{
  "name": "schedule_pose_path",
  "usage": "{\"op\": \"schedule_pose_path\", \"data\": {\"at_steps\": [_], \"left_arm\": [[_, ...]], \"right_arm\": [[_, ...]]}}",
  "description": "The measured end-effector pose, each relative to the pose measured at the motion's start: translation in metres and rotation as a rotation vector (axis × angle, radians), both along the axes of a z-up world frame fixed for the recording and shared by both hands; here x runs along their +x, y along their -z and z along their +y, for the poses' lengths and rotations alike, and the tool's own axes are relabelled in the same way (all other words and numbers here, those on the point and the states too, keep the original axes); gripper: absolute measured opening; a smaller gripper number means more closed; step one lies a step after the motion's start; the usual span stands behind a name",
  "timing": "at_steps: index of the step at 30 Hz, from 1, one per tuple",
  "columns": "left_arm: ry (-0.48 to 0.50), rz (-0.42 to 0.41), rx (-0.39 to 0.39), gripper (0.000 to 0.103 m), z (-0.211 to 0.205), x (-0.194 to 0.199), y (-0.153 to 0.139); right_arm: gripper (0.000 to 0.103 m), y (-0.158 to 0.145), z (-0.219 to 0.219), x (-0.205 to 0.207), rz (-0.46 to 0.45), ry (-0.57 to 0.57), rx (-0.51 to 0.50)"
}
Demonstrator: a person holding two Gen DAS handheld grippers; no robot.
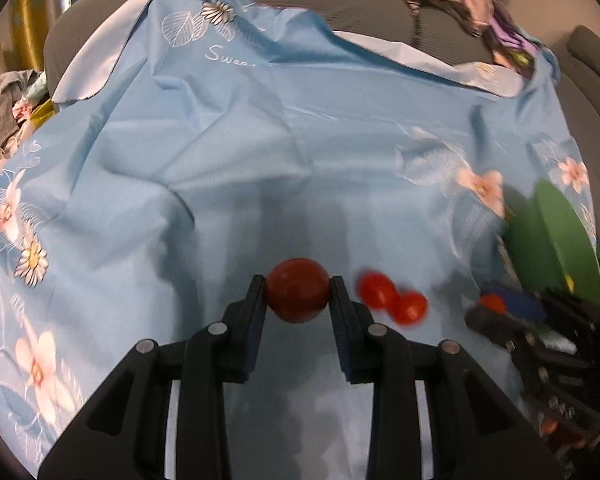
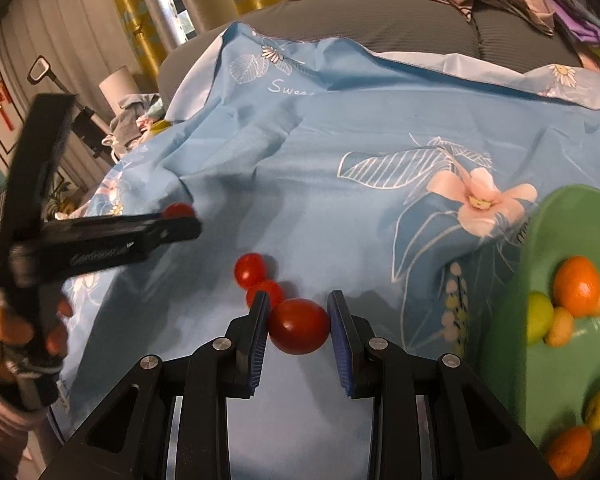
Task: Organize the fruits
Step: 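Carry both held cherry tomatoes over the green bowl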
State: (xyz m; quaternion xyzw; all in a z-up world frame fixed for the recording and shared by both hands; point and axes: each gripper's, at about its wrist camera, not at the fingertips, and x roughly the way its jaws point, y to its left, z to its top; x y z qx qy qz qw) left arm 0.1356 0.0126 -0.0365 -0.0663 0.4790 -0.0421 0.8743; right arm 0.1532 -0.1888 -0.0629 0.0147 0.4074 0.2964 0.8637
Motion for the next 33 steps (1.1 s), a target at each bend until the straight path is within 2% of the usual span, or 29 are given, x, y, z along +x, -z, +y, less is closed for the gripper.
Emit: {"op": "schedule_pose_path", "data": {"at_steps": [3, 13, 33], "left_arm": [[0.009, -0.005, -0.012, 0.031, -0.005, -0.02, -0.006], [0.062, -0.047, 0.034, 0.031, -0.03, -0.07, -0.024], [0.132, -0.11, 0.064, 0.032, -0.064, -0.116, -0.048]], "right_arm": [[0.032, -0.005, -0.003, -0.013, -0.006, -0.001, 0.002], [0.032, -0.021, -0.014, -0.055, -0.037, -0.002, 0.003], [0.032, -0.046, -0.034, -0.099, -0.1, 0.023, 0.023]]}}
